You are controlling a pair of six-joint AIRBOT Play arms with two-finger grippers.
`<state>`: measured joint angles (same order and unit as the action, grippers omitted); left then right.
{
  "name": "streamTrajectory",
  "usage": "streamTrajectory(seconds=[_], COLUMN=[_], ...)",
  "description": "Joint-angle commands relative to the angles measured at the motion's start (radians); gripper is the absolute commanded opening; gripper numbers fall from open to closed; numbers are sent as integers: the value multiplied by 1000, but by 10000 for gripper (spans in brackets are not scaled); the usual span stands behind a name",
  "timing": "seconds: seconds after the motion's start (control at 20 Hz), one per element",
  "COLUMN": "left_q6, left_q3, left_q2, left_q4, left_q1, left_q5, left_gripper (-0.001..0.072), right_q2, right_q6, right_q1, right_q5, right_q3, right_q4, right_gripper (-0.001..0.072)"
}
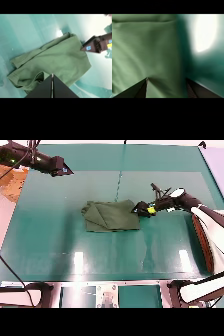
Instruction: Fold the shirts.
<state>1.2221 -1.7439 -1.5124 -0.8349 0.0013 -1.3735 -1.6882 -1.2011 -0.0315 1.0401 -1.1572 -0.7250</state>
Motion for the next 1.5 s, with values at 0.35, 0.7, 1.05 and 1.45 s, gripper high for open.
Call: streamTrajectory(seconds=[0.35, 0.7, 1.05, 1.45], left_q6=[0, 0, -1, -1], left_q3=[-1, -1, -1, 2], left_q2=[0, 0, 0, -2], left_q4=[0, -1, -2, -5], left_q1=[0, 1, 0, 0], left_q5=[0, -7, -16, -21], left_gripper=[25, 25, 25, 25], right_q2=[-14, 128, 147, 210], right_q6=[-18, -197, -372, -499], right_q1=[-32, 286, 785, 1135], right_q5=[130, 270, 362, 653], right_q3=[-278, -762, -867, -826], right_q4=[81, 63, -52, -570], right_gripper=[20, 20, 19, 18])
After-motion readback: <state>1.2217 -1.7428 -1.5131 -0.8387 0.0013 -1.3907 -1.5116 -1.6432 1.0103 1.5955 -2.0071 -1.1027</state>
